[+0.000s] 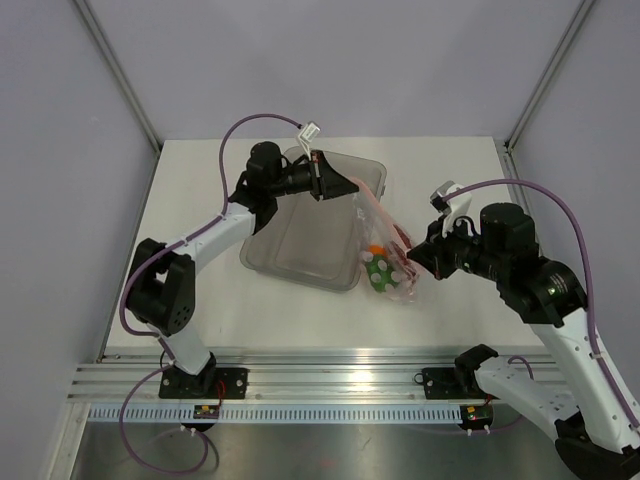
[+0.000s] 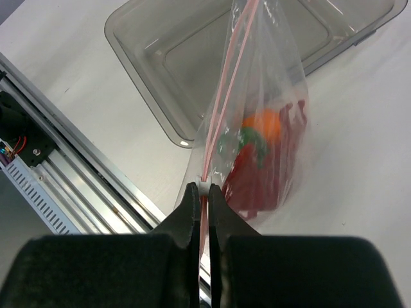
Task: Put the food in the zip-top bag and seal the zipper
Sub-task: Zip the zipper food storage bag at the center of the board, then place the zipper food storage bag at the center of the board.
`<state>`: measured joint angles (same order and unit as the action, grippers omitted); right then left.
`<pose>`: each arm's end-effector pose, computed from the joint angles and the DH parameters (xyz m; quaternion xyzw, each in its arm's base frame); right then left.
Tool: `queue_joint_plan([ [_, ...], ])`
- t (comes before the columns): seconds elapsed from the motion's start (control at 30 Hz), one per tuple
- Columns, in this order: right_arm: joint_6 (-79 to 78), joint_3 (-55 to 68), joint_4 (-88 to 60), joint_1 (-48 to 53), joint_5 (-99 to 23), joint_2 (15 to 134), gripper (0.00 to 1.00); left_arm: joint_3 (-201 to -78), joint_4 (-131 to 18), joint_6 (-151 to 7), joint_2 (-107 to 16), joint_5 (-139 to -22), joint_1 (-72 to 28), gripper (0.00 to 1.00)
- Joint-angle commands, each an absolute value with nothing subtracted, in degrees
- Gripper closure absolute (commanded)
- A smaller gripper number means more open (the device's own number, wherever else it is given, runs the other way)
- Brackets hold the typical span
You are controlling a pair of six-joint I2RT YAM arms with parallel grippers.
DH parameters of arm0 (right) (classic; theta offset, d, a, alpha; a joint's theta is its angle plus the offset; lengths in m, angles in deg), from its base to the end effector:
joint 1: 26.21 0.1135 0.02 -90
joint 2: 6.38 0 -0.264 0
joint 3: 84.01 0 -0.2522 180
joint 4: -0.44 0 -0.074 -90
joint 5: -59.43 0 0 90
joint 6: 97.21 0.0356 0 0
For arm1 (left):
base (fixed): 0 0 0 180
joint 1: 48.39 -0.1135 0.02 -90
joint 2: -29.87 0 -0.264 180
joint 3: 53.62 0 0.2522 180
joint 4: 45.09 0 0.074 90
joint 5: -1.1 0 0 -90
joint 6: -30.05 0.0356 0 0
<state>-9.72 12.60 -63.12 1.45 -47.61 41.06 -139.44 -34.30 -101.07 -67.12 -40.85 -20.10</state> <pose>0.1203 0.0749 0.4059 -0.2943 0.7968 0.2352 0.4724 0.3373 -0.2116 0.3260 0.2127 0.6760 -0.6039 0.3647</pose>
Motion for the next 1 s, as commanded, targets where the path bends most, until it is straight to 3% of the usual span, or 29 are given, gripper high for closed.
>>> queue_joint_plan([
  [0.0,-8.36,11.39,-68.25,1.74,-46.83,39.67,1.00,-143.23,-30.29,-102.49,-68.04,-47.42,-24.13,1.00],
  [0.47,-10.20,11.39,-70.45,1.74,-44.82,38.71,1.00,-143.50,-30.82,-102.57,-69.62,-45.58,-26.15,1.00],
  [0.77,-4.57,9.20,-60.70,1.74,-8.29,39.13,1.00,-160.00,-39.52,-99.41,-79.00,-42.15,-19.48,1.00],
  [0.97,-7.21,5.85,-55.18,1.74,2.90,41.52,1.00,-178.77,-32.23,-108.81,-91.04,-37.67,-18.25,1.00],
])
